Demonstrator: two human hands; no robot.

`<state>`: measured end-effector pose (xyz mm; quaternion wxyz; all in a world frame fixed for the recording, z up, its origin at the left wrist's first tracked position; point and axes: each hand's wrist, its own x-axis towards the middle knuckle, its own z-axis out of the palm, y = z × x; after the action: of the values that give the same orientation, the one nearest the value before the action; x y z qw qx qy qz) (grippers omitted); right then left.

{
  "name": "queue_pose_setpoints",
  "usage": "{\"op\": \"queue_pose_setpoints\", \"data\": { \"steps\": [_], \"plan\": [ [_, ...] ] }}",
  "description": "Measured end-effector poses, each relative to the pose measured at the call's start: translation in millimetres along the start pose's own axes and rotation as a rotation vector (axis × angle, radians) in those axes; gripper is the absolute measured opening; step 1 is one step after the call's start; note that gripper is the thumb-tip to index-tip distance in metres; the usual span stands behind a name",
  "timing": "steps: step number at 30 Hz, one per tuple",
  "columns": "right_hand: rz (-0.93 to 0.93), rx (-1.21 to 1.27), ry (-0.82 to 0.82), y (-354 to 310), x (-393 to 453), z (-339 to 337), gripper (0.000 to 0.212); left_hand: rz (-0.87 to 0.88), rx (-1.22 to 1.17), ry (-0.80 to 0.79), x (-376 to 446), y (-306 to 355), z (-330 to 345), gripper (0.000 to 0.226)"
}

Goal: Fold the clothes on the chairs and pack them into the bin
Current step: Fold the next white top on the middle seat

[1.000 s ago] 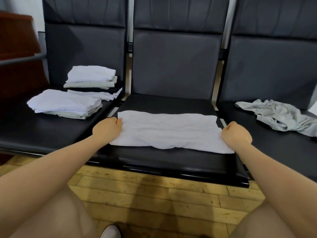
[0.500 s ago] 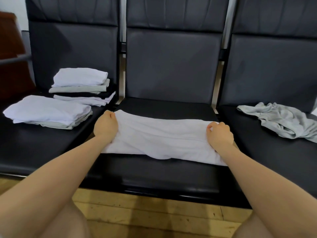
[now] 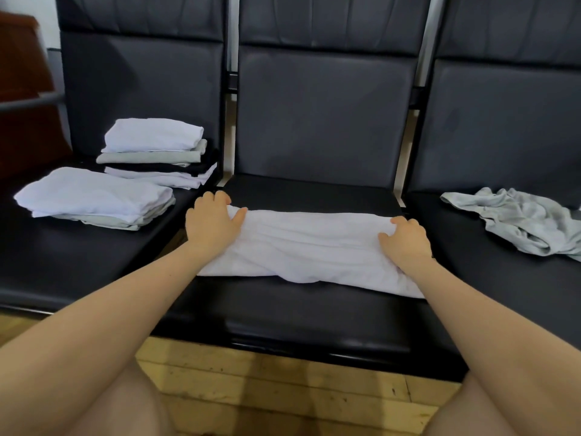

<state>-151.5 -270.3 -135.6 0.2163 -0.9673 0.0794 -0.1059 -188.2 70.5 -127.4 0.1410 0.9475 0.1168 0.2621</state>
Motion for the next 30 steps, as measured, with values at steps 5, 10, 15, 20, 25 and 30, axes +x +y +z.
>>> {"op": "queue_pose_setpoints", "data": {
  "steps": [5, 10, 15, 20, 25, 30],
  "plan": [
    [0.159, 0.09, -0.052, -9.0, -11.0, -14.0, 0.063, 0.186, -0.119, -0.181, -10.8, 45.4, 0.1, 0.031],
    [0.252, -0.026, -0.229, -7.5, -12.5, -21.9, 0.08, 0.26, -0.189, -0.374, -23.4, 89.8, 14.6, 0.029],
    [0.307, 0.04, -0.345, -13.6, -8.0, -22.9, 0.071, 0.332, -0.041, -0.406, -27.5, 93.2, 35.4, 0.033],
    [0.358, 0.421, -0.303, -17.6, -0.8, -29.5, 0.061, 0.264, -0.152, -0.448, -20.0, 93.1, 39.9, 0.026],
    [0.309, 0.637, -0.311, -28.7, -1.4, -35.9, 0.046, 0.13, -0.389, -0.466, -6.0, 82.8, 32.1, 0.021],
    [0.187, 0.772, -0.301, -67.7, -6.9, -34.0, 0.026, 0.062, -0.495, -0.432, 7.9, 60.5, 25.4, 0.024]
  ]
}}
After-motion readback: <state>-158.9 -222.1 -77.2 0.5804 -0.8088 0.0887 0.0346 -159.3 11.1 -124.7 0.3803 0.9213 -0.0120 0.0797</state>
